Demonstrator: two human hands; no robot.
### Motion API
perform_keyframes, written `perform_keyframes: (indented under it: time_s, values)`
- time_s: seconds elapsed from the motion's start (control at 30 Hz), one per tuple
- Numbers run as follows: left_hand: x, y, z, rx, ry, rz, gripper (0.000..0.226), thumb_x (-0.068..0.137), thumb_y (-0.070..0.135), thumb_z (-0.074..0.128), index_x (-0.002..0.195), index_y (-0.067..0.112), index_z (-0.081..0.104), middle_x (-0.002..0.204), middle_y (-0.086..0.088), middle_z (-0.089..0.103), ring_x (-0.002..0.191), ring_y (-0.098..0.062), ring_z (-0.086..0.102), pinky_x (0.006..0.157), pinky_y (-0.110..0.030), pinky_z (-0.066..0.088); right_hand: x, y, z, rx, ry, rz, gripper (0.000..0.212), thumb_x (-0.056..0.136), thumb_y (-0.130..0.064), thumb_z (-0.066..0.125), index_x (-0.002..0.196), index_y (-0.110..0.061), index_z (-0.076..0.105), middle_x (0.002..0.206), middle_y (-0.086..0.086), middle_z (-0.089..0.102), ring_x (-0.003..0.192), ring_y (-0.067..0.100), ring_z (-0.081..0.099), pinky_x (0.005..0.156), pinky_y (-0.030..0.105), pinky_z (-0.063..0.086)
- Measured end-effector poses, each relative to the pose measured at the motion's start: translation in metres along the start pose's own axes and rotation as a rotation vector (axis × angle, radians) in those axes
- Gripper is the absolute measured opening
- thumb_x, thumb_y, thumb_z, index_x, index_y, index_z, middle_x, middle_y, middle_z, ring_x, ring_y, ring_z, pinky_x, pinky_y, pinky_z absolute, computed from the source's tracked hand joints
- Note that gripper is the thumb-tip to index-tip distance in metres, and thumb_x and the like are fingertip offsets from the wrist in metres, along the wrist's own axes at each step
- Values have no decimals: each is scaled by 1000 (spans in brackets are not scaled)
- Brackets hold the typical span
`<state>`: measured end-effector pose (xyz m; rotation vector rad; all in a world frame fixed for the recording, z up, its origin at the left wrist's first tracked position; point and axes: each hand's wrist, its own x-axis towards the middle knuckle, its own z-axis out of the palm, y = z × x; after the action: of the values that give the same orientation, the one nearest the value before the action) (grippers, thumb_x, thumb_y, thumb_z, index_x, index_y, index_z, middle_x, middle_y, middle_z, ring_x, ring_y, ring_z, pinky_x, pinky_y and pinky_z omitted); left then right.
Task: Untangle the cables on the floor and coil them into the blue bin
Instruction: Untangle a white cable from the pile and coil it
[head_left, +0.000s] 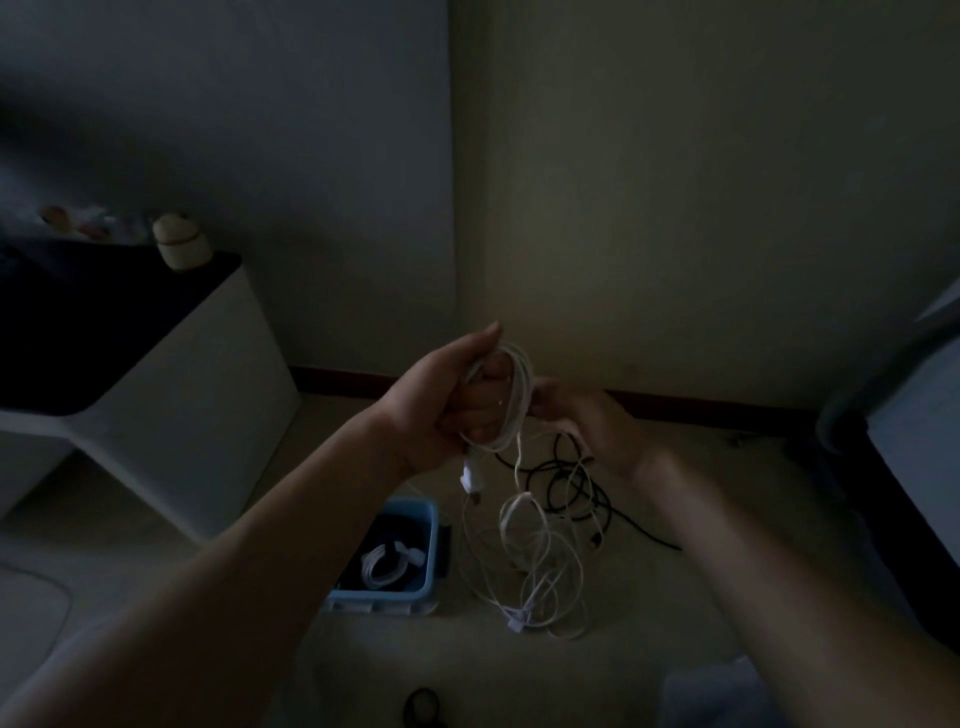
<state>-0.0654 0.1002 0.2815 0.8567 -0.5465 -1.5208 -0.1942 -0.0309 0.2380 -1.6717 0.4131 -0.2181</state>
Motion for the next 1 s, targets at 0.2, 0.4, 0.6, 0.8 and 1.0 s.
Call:
perform_keyframes:
  time_s: [0.2, 0.4, 0.6, 0.8, 1.0]
  values:
    - [2, 2, -9, -16, 59, 22, 42, 92, 47, 41, 62, 18, 47, 38, 7, 25, 28, -7, 22, 35, -19, 25, 4, -3, -3, 120, 334, -21, 41, 102, -32, 50, 66, -15, 52, 50, 0, 41, 42, 12, 37, 44, 23, 36]
    - [5, -2, -13, -62, -49, -31, 35, 92, 32, 26, 72, 13, 48, 42, 6, 29, 37, -11, 13, 40, -20, 26, 2, -3, -13, 192, 448, -29, 32, 102, -31, 51, 74, -16, 55, 50, -8, 43, 42, 6, 37, 42, 22, 33]
    - [7, 0, -9, -24, -35, -21, 32, 89, 31, 30, 71, 14, 49, 41, 7, 29, 39, -12, 9, 39, -19, 28, 1, -4, -14, 280, 418, -39, 33, 103, -24, 49, 72, -14, 51, 47, -8, 38, 41, 8, 32, 44, 23, 29]
    - [5, 2, -11, -181, 58, 171, 29, 92, 32, 33, 75, 13, 48, 45, 6, 30, 36, -9, 20, 44, -23, 23, -8, 4, 10, 167, 145, 94, 34, 104, -22, 46, 72, -10, 51, 46, -4, 40, 36, 8, 31, 47, 25, 31]
    - [4, 3, -18, -347, 201, 314, 37, 97, 41, 33, 84, 11, 51, 64, 4, 32, 54, -10, 33, 61, -25, 34, -10, 14, 27, -29, -42, 130, 31, 106, -32, 44, 83, -29, 65, 50, -5, 45, 39, 8, 39, 48, 27, 49]
